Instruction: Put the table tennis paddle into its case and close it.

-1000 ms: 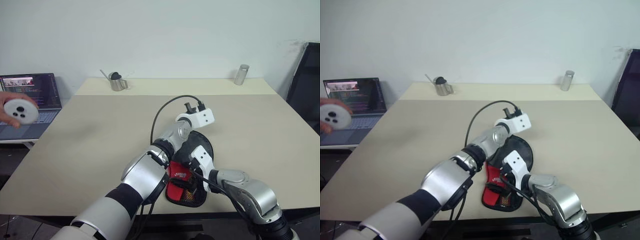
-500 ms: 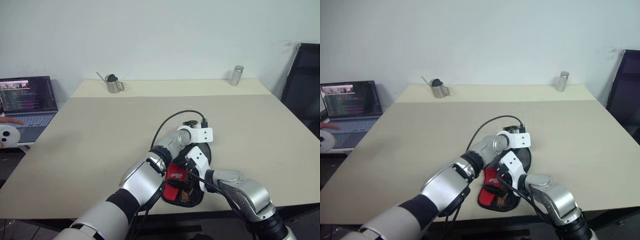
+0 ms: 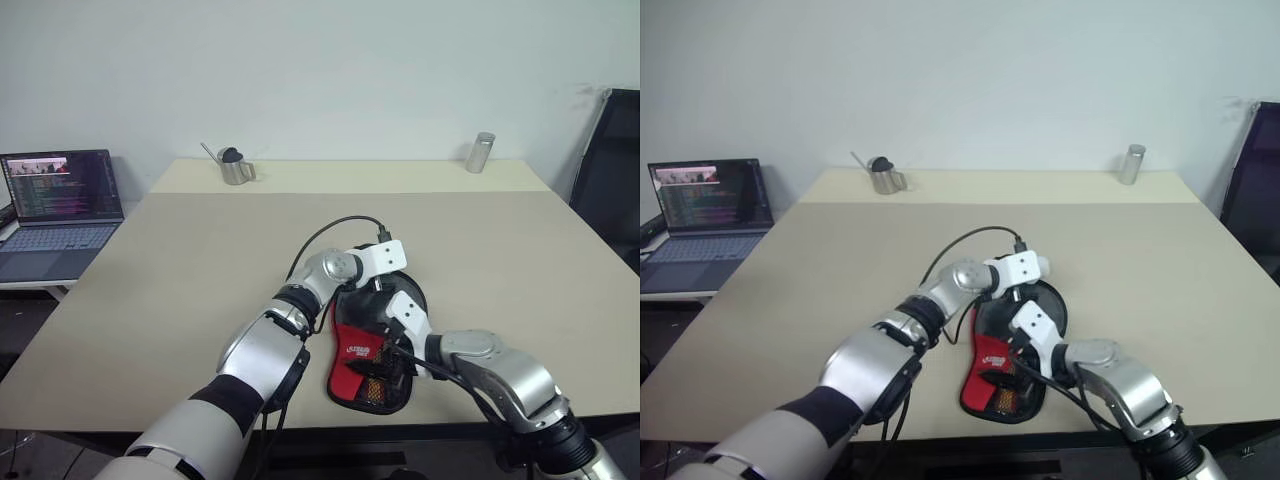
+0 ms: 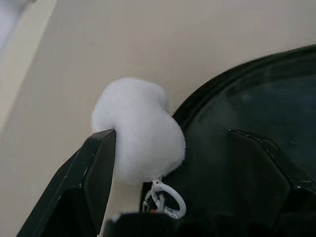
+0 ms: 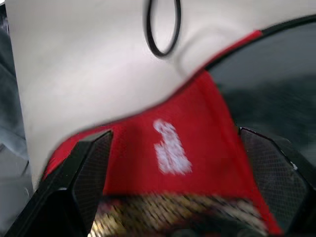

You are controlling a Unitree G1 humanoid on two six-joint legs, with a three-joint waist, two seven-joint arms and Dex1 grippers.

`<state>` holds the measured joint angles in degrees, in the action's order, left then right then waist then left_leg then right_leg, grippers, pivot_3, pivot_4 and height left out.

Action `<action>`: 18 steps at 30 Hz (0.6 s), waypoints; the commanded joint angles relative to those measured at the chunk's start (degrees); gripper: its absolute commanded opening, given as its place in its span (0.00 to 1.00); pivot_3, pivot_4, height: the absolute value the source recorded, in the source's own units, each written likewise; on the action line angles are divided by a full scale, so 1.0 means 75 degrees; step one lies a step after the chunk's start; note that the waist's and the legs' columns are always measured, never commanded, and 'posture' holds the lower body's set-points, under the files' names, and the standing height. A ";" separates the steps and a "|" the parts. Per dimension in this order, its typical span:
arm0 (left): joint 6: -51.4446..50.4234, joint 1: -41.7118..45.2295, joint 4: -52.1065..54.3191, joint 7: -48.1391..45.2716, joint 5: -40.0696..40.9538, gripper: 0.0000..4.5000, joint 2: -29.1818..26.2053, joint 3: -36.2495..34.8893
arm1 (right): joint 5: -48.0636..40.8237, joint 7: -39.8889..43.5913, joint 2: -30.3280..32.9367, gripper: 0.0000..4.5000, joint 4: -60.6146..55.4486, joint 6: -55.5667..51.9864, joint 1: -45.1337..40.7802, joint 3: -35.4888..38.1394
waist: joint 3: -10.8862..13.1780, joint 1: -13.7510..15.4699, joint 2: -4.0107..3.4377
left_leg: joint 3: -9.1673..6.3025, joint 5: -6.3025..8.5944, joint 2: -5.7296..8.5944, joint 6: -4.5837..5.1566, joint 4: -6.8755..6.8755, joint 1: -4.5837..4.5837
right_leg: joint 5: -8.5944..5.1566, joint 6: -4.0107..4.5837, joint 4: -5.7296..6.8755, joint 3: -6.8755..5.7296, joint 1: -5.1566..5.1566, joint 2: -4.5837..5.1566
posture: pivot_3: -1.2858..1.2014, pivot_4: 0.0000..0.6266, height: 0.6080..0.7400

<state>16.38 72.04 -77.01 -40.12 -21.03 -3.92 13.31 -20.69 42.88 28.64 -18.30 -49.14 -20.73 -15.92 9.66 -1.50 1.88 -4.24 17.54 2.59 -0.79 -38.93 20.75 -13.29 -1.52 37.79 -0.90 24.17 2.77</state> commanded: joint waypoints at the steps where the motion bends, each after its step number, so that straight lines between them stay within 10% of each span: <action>1: 0.0499 0.0258 0.0642 -0.1374 0.0695 0.86 -0.0552 -0.0417 | -0.0637 0.0797 0.0417 1.00 -0.0066 0.0258 -0.0034 0.0774 | 0.0006 -0.0003 -0.0002 | -0.0001 0.0000 0.0000 -0.0001 0.0000 0.0008 | 0.0001 0.0002 0.0000 -0.0001 0.0008 0.0002 | 0.52 0.24 1.00; 10: 0.0480 -0.0957 0.3061 -0.4662 0.1516 0.86 -0.2728 -0.0333 | -0.0870 0.1066 0.1155 1.00 0.1066 0.0892 -0.0123 0.2271 | 0.0016 -0.0054 -0.0012 | 0.0009 0.0010 -0.0006 0.0018 0.0011 0.0005 | 0.0001 0.0003 -0.0012 0.0018 0.0010 0.0002 | 0.52 0.24 1.00; 18: -0.2172 -0.3462 0.7180 -0.6611 0.2714 0.86 -0.4629 -0.0236 | -0.0097 -0.0083 0.0825 1.00 0.2493 0.1634 -0.0517 0.2546 | 0.0023 -0.0023 -0.0022 | 0.0005 0.0012 -0.0008 0.0020 0.0008 0.0009 | 0.0001 0.0005 -0.0010 0.0037 0.0011 0.0004 | 0.52 0.24 1.00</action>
<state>4.00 47.96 -29.98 -86.08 -3.02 -37.22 10.94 -22.16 44.12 35.22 -0.06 -38.83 -23.48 1.18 9.83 -1.67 1.72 -4.21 17.62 2.53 -0.64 -38.87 20.82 -13.29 -1.48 37.72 -0.63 24.26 2.81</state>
